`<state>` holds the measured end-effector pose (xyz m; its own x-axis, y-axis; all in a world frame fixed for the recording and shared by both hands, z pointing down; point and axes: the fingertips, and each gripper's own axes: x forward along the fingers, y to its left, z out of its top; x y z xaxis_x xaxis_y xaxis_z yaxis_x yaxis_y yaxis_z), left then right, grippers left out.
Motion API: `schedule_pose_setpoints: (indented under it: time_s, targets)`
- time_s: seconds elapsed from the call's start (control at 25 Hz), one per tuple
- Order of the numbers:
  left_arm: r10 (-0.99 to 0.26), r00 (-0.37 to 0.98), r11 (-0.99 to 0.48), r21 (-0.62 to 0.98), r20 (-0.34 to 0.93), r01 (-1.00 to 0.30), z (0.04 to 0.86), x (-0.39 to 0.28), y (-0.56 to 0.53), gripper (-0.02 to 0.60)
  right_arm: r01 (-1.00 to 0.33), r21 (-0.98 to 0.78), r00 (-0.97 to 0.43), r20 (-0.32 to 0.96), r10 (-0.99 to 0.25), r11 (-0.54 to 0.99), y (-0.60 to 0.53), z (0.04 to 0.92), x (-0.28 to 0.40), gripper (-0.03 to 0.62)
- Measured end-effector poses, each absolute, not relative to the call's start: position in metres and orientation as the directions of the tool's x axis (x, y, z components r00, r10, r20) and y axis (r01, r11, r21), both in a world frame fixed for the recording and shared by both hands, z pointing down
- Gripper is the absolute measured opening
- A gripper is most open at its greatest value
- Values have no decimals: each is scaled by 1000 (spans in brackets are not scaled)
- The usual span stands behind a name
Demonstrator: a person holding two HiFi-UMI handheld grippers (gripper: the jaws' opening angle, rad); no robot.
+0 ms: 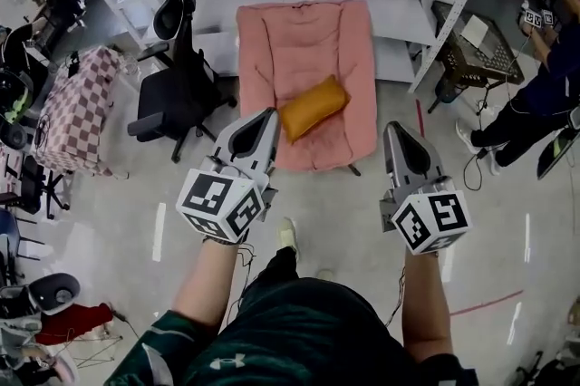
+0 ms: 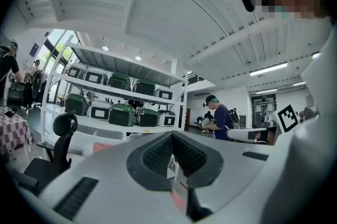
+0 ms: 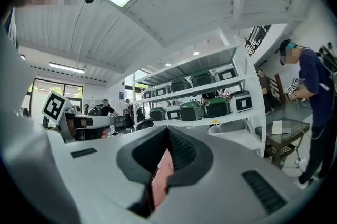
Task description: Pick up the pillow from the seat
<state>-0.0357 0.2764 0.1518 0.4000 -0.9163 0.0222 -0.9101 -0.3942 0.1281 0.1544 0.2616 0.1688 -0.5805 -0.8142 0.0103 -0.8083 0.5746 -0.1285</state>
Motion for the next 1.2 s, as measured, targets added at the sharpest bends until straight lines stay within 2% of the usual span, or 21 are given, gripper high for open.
schedule_pose_setpoints:
  time_s: [0.6, 1.2]
  targets:
    - [-871, 490, -483, 128, 38, -867, 205, -115, 127, 6, -862, -187, -492, 81, -867, 471, 124, 223, 53, 3]
    - [-840, 519, -496, 163, 159, -853, 293, -114, 18, 6, -900, -281, -398, 216, -891, 334, 29, 331, 73, 3]
